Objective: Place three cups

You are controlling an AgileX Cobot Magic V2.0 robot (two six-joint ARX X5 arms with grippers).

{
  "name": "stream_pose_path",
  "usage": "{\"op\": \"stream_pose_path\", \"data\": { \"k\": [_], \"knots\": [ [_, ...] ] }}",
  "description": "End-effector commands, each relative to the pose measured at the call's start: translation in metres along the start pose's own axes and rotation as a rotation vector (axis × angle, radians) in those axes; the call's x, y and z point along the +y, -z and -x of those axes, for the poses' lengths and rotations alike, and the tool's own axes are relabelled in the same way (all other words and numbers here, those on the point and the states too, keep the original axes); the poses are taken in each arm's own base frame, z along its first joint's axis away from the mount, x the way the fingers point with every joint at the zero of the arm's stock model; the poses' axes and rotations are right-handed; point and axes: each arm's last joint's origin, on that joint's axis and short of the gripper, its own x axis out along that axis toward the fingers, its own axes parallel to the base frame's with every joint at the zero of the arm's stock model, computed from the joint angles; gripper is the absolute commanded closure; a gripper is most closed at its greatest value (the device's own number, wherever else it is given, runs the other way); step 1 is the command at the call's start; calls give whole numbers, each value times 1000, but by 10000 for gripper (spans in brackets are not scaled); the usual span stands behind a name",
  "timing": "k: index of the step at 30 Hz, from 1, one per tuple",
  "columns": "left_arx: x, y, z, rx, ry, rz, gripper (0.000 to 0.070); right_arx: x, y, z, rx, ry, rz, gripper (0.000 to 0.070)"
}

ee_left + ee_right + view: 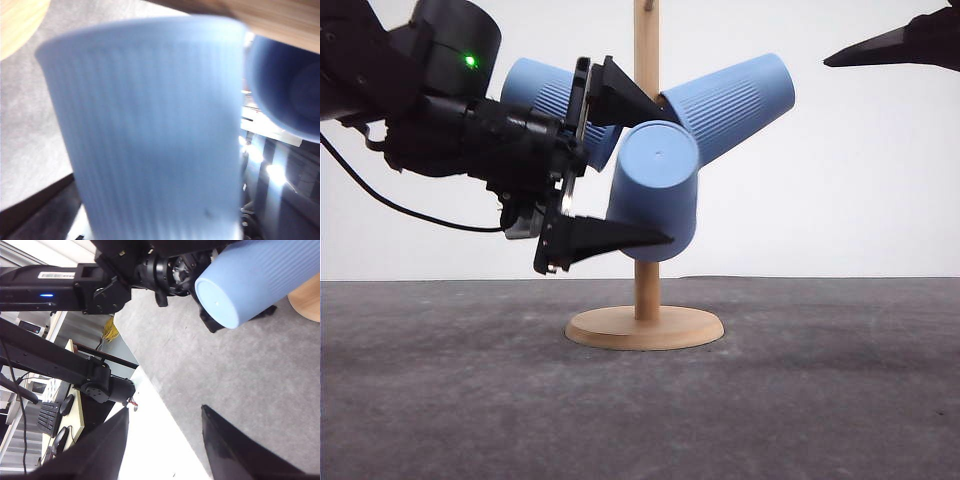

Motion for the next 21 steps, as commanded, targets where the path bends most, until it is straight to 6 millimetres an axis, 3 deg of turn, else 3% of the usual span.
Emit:
{"op": "stream_pose_path", "data": {
  "k": [1, 11, 21],
  "knots": [
    [-3, 0, -1, 21, 11, -16, 20, 3, -3, 1, -7, -1, 26, 408],
    [-11, 7, 1, 85, 28, -68, 22, 3, -2, 1, -1, 0, 14, 408],
    [-23, 41, 22, 120, 43, -140, 27, 3, -2, 1, -1, 0, 13, 408]
  ]
}}
